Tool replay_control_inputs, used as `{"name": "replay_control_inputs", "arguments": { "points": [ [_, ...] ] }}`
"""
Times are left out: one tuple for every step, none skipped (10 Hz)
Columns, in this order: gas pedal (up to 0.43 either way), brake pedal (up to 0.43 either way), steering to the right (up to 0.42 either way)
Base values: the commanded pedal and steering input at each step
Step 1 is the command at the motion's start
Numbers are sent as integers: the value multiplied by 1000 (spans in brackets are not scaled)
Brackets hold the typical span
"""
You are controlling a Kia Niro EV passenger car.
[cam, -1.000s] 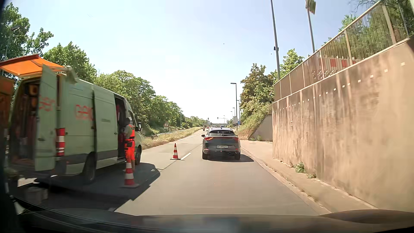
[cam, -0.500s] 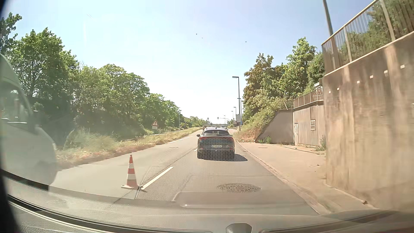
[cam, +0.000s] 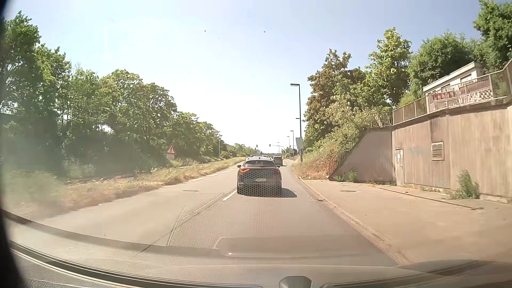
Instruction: Follow the waypoints while adhering to traffic rules and regulations
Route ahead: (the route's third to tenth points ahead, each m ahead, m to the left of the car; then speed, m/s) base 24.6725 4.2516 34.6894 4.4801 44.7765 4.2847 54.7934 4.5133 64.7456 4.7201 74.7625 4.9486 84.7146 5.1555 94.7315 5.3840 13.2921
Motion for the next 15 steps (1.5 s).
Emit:
{"name": "replay_control_inputs", "arguments": {
  "points": [
    [110,30,0],
    [110,30,0],
    [110,30,0],
    [110,30,-1],
    [110,30,-1],
    [110,30,-1],
    [110,30,-1],
    [110,30,-1],
    [110,30,-1],
    [110,30,0],
    [110,30,2],
    [110,30,4],
    [110,30,5],
    [110,30,6],
    [110,30,6]
  ]
}}
